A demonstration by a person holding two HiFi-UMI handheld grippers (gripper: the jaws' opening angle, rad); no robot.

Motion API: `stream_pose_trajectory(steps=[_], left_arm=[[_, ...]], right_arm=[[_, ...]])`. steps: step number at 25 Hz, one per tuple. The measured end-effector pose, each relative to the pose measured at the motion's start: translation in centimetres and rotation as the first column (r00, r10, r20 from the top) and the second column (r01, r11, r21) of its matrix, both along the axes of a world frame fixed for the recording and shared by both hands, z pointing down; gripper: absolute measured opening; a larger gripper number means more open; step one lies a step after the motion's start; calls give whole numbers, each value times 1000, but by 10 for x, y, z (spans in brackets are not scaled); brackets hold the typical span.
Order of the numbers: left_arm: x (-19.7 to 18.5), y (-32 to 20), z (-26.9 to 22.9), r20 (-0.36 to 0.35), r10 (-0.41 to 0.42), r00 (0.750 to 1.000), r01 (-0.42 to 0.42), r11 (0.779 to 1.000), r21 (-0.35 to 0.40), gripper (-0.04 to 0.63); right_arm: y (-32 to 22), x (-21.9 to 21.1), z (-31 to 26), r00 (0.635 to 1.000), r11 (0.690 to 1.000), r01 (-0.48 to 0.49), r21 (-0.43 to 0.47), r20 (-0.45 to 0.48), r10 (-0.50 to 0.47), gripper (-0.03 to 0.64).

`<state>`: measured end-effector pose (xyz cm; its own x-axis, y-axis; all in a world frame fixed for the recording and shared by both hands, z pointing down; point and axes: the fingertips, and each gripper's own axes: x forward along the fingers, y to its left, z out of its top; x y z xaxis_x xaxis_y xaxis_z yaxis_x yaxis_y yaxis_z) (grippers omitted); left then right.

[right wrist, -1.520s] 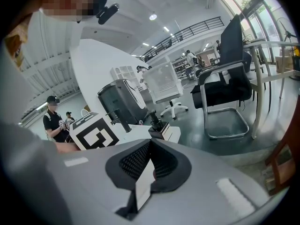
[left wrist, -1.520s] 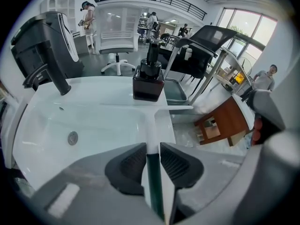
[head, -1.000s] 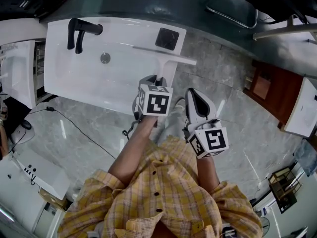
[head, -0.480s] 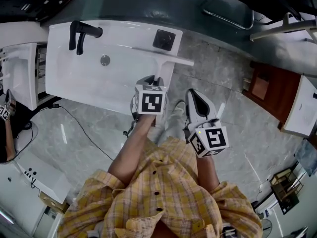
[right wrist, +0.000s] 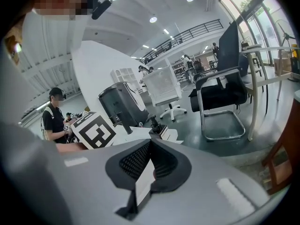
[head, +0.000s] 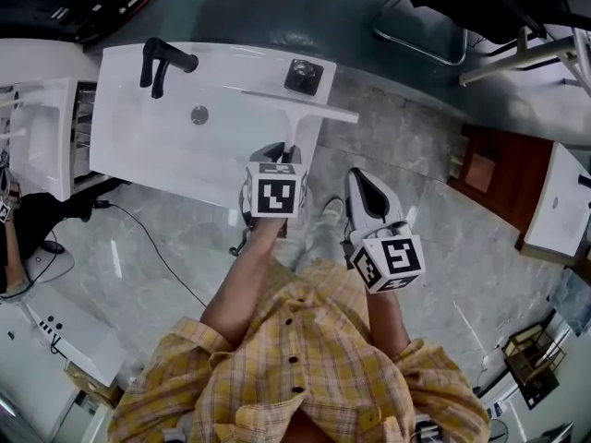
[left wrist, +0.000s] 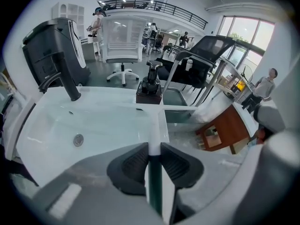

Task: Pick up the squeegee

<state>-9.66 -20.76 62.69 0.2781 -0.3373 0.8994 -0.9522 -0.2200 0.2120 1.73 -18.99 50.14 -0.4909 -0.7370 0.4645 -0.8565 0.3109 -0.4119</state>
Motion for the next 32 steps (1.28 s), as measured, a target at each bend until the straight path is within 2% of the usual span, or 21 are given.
stream_pose_trajectory(steps=[9,16,23,32], left_arm=[[5,9,-38,-16,-29,999,31,994,109,87],[5,24,-72,-30,-62,998,66,977,204,87],[7,42,-109,-66,-93,993,109,945,308,87],[5,69,-156,-116,-125,985,164,885,437,87]], right_arm=[[19,8,-22,1000,999,27,45,-17,-26,0],[39,13,-43,999,995,49,89,-25,-47,0],[58,21,-63,997,989,66,134,-35,-62,0],[80,28,-88,996,979,78,187,-50,-70,0]])
